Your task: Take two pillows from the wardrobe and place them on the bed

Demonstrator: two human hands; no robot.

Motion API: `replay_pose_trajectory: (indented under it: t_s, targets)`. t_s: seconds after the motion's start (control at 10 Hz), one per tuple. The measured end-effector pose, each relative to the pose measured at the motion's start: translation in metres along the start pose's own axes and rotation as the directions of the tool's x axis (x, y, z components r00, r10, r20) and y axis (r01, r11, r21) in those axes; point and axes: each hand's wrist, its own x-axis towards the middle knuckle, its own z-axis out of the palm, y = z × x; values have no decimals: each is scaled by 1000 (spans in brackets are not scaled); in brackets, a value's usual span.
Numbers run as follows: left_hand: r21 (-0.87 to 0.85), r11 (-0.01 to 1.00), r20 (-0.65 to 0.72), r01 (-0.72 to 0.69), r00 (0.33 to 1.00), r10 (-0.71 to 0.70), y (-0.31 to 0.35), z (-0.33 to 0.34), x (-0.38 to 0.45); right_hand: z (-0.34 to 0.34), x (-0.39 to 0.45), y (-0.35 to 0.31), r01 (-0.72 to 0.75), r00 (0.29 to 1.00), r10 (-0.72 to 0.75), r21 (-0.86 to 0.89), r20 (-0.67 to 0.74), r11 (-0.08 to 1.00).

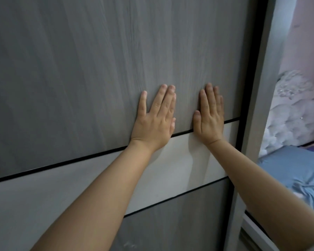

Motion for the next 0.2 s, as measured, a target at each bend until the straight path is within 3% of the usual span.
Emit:
replay_pose_trajectory:
  t_s: [0.1, 0.2]
  targets:
    - [-57, 998, 45, -3, 999, 6, -2, -1, -1, -10, -1, -8, -5, 999, 2, 54, 41, 999]
    - [-94, 995, 73, 22, 997, -15, -3, -2, -1, -34, 8, -7, -109, 994, 103, 246, 37, 963]
